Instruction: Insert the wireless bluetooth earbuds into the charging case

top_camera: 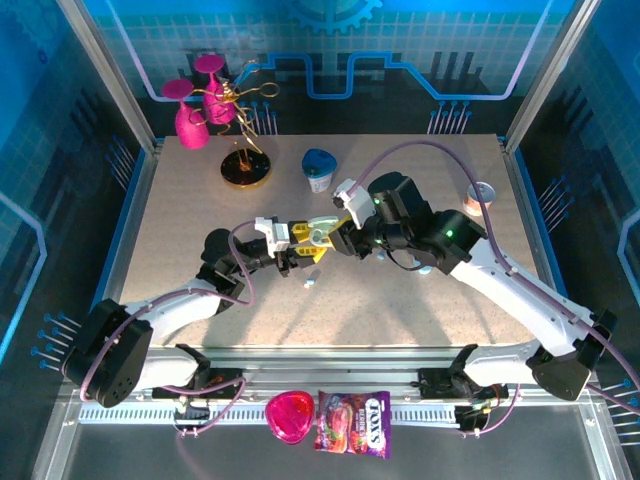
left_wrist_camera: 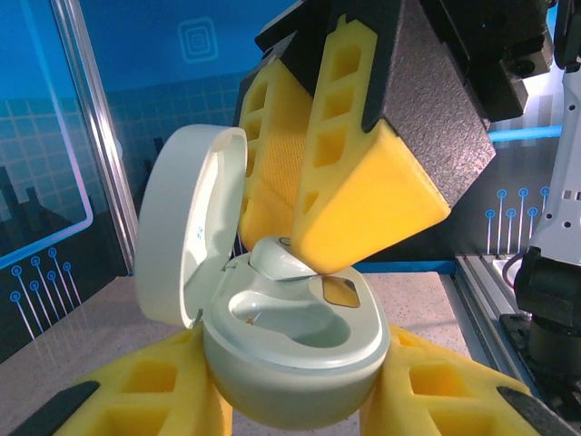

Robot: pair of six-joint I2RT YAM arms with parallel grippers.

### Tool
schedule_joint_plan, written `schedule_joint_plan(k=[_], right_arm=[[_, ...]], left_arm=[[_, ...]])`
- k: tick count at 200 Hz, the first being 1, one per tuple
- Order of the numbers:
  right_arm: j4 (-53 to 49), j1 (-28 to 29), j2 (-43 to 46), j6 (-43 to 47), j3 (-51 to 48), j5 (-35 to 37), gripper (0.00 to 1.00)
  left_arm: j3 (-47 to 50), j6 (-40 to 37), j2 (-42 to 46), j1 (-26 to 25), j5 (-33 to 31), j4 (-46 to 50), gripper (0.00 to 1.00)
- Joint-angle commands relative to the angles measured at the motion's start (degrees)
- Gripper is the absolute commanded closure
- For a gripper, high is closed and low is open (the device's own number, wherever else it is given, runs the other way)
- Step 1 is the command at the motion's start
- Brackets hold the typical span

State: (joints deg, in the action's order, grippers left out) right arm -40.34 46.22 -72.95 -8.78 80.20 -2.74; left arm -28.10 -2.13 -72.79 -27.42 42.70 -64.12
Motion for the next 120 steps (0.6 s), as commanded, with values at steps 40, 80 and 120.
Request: schedule_joint_plan(k=[40, 80, 120], right_arm=[[1.7, -0.6, 2.6, -1.0, -0.3, -2.6, 0.77], [3.7, -2.2, 4.3, -2.0, -1.6, -5.6, 0.77], [3.7, -2.2, 3.9, -1.9, -1.4, -5.3, 0.78]], left_arm=[[0.2, -1.5, 0.1, 0.2, 0.9, -0.7, 0.68], [-0.3, -1.6, -0.5, 0.2, 1.2, 0.5, 0.68], [-0.4, -1.3, -1.1, 0.2, 1.3, 0.5, 0.68]])
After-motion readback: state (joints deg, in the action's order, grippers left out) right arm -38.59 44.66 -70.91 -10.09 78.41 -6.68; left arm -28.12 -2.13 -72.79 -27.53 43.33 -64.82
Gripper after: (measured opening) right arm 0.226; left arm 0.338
